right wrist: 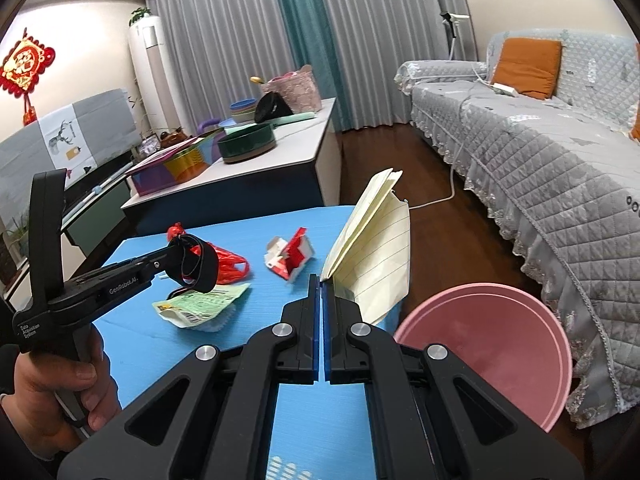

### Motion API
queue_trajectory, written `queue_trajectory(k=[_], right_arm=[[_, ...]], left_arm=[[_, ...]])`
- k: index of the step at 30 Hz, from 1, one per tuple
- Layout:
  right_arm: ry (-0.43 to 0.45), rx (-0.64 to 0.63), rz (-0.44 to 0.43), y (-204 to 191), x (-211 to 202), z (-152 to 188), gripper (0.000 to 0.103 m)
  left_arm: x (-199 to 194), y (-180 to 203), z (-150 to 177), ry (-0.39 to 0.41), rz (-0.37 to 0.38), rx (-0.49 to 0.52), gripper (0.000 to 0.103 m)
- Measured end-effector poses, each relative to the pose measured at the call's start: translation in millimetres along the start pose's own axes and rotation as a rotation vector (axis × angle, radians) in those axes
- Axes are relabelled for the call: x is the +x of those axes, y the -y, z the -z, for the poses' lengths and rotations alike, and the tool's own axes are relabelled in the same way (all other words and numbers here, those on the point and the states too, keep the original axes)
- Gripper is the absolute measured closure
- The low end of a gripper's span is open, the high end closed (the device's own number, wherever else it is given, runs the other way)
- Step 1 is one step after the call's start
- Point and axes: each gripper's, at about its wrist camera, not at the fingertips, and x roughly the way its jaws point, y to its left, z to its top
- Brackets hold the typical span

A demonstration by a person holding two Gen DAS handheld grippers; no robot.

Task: Collect trash
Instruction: 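Carry the strap and paper over the pink bin and open both tools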

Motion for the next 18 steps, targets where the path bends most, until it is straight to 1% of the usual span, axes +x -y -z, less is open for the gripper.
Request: queue_trajectory(k=[9, 18], right_arm=[[0.004, 0.029, 0.062, 33.1, -12.4, 3.2, 0.102], [0.008, 0.072, 0.133, 74.8, -29.2, 9.1, 0.102]], left_arm=[[8.1, 38.9, 3.7, -0.003, 0.063, 0.042, 0.097], [15.7, 90.1, 10.0, -0.009, 0.172, 0.110, 0.097]])
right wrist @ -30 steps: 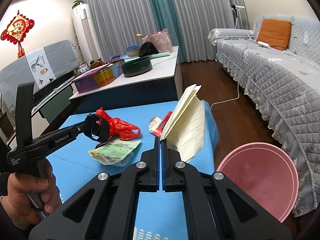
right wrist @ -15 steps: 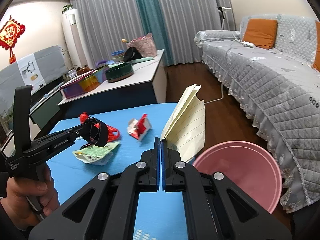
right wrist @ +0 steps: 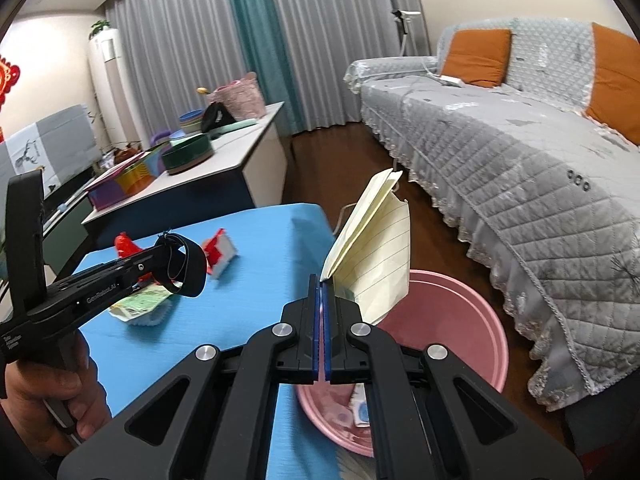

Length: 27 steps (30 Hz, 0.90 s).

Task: Collect trash
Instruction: 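Carry the strap and paper over the pink bin and open both tools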

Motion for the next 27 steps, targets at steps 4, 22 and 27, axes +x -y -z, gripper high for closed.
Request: queue_trajectory(k=[4, 22, 27], right_arm=[[0.000, 0.013, 0.027, 16.4, -4.4, 1.6, 0.102], [-0.014, 0.033, 0.090, 52.3, -15.2, 8.1, 0.102], [-0.034, 0.020, 0.121, 51.1, -13.1, 8.1, 0.087]], left_arm=[[6.4, 21.1, 2.0, -0.008, 0.045, 0.033, 0.097], [41.0, 78.8, 13.3, -0.098, 0.149, 0.097, 0.097], [45.4, 82.8, 14.6, -0.132, 0.181, 0.103, 0.081]])
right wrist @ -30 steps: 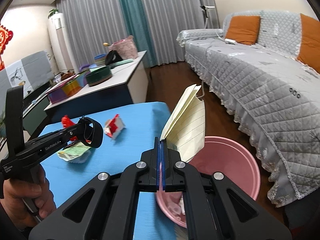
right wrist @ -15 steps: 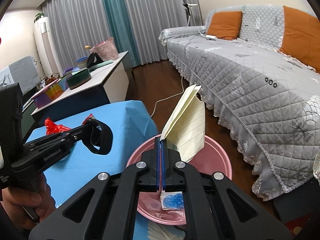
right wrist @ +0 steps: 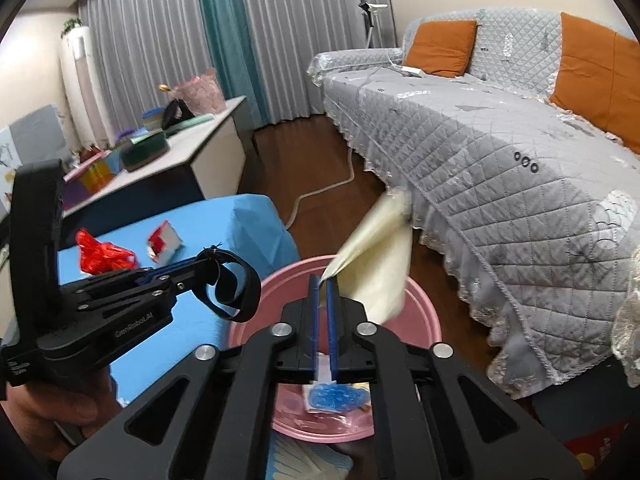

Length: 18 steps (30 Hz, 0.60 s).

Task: Collect trash
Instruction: 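Carry the strap and paper over the pink bin and open both tools, then move both tools back over the table toward the red items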

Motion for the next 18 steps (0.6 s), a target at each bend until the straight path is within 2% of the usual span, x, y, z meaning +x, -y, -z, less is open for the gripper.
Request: queue_trajectory(k=[1, 2, 11, 18], right_arm=[[-0.002, 0.005, 0.006, 0.4, -0.1, 0.0, 0.072], [0.000, 0.012, 0.009, 1.2, -0.8, -0.1, 0.063], [0.013, 0.071, 0.019, 3.2, -2.7, -5.6, 0.062], [0.052, 0.045, 0.012, -17.2, -5.3, -9.9, 0.062]], left_arm=[[-1.0, -1.6, -0.1, 0.000, 0.007, -0.006, 0.080], [-2.2, -4.2, -0.7, -0.001, 0.013, -0.015, 0.080], [-12.7, -18.2, -1.1, 0.007, 0.016, -0.046, 0.080], [-29.9, -38.0, -1.5, 0.035, -0.018, -0.069, 0.080]])
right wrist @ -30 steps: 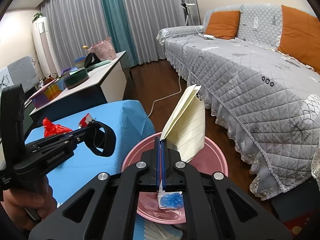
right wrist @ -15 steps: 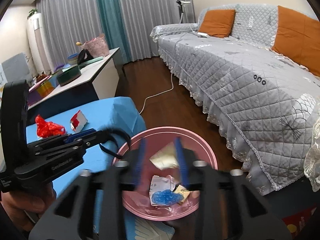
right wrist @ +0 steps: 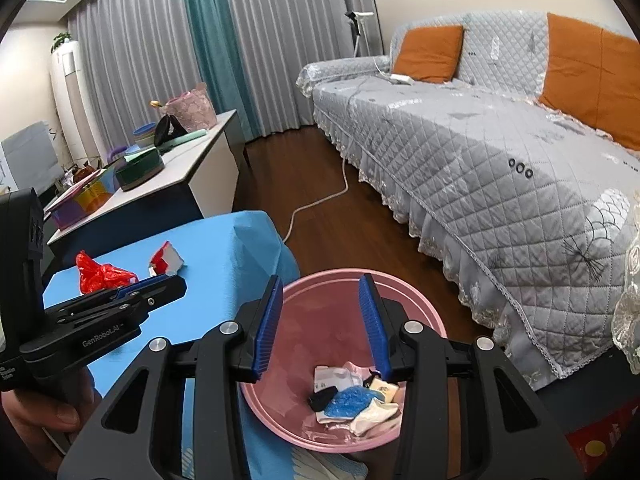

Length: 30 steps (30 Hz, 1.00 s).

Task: Collect trash
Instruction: 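Move both tools back over the table toward the red items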

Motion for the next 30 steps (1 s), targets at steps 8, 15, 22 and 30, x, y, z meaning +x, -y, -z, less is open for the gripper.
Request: queue_trajectory(k=[8, 15, 22, 30], right_arm=[[0.054, -0.017, -0.027, -31.3, 0.9, -4.6, 0.062], [0.046, -0.047, -0.103, -70.8, 8.1, -5.1, 0.062], [0.025, -0.088, -0.178, -115.0, 20.2, -3.8, 0.062], [-0.016, -0.119, -0.225, -155.9, 44.4, 0.7, 0.062]], left_arm=[[-25.7, -35.6, -2.5, 0.044, -0.052, -0.045, 0.080], [-50.2, -73.5, -2.0, 0.078, -0.105, -0.088, 0.080], [-75.2, -115.7, -2.9, 0.107, -0.175, -0.144, 0.080], [-101.9, -172.2, 2.8, 0.130, -0.267, -0.239, 0.080]])
